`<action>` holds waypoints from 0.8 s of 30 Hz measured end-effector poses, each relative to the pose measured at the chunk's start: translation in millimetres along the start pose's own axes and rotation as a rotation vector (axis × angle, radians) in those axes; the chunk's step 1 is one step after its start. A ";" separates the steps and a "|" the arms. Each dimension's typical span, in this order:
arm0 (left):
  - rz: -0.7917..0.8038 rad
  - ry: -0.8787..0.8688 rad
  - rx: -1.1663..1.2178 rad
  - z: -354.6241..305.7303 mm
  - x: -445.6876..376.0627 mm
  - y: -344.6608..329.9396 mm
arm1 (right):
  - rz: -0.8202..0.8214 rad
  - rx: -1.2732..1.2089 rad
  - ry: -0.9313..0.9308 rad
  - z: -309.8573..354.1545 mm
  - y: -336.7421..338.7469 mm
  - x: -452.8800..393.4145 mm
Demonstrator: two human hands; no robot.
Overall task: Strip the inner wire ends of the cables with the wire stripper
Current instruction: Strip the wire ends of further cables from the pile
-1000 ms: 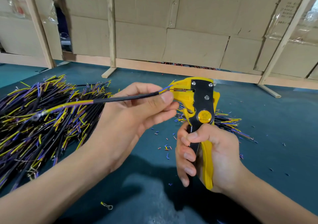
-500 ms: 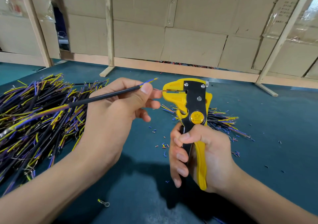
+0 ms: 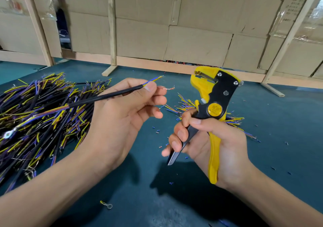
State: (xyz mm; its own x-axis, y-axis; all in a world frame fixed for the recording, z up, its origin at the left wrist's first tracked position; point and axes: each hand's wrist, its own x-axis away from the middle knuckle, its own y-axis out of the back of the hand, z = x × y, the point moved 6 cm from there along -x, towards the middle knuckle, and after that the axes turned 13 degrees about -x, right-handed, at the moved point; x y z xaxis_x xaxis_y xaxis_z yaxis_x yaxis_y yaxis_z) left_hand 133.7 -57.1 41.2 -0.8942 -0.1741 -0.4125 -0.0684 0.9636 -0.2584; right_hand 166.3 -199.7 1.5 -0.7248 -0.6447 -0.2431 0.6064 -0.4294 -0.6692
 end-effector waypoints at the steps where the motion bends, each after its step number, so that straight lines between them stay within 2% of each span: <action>1: 0.012 -0.007 0.007 0.2 0.4 -1.0 | -0.012 0.007 0.001 -0.3 0.0 -0.5; 10: 0.111 -0.026 0.013 -1.0 5.1 -7.9 | 0.007 0.089 0.099 6.5 -7.8 10.7; 16: 0.339 0.071 -0.087 6.4 8.3 -19.5 | -0.106 0.161 0.133 15.4 -1.1 7.3; 19: 0.383 0.128 -0.122 13.7 12.4 -23.4 | -0.052 0.178 0.140 18.8 -4.9 8.9; 24: 0.419 0.130 -0.120 14.9 13.9 -25.5 | 0.063 0.313 0.122 21.2 -10.4 10.9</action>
State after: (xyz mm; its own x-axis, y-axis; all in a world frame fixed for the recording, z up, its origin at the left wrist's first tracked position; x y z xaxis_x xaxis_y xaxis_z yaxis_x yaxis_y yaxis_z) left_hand 129.6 -87.1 28.9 -0.9032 0.2557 -0.3448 0.2676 0.9634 0.0137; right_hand 159.0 -215.6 20.7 -0.7047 -0.6042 -0.3720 0.7088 -0.5763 -0.4068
